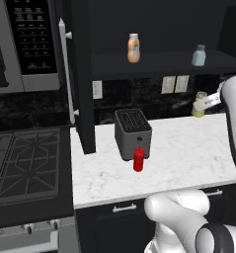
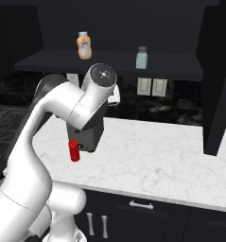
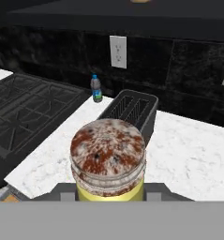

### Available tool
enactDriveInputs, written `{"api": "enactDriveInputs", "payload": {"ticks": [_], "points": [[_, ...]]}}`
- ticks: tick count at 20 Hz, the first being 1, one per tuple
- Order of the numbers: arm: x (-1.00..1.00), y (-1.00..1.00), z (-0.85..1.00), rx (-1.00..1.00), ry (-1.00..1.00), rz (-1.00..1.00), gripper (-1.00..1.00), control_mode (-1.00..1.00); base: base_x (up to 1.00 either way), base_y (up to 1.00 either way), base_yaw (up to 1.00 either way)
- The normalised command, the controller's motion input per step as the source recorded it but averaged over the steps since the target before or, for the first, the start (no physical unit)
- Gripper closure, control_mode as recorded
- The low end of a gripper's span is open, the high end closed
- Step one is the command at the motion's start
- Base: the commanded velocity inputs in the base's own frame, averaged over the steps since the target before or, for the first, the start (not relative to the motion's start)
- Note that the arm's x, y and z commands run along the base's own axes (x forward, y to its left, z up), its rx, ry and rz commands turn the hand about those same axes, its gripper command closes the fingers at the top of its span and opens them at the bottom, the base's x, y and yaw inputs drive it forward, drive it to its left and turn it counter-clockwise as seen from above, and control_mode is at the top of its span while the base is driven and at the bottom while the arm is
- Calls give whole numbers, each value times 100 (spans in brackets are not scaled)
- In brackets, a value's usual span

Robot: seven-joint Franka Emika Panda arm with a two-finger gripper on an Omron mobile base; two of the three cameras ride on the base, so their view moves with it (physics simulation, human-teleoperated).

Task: Put the shaker and condiment bottle from the counter next to their counterparts in the cabinet.

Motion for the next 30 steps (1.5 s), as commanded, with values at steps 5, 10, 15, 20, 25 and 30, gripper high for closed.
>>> {"api": "enactDriveInputs", "payload": {"ticks": [5, 10, 15, 20, 25, 30], "points": [[12, 6, 99, -4, -12, -40, 100, -100, 0, 0, 0], [44, 14, 50, 0, -28, -40, 100, -100, 0, 0, 0], [41, 0, 5, 0, -25, -36, 100, -100, 0, 0, 0], [7, 0, 0, 0, 0, 0, 100, -100, 0, 0, 0], [34, -7, 38, 0, 14, -3, 100, -100, 0, 0, 0], [12, -24, 45, -3, 22, -5, 100, -100, 0, 0, 0]]}}
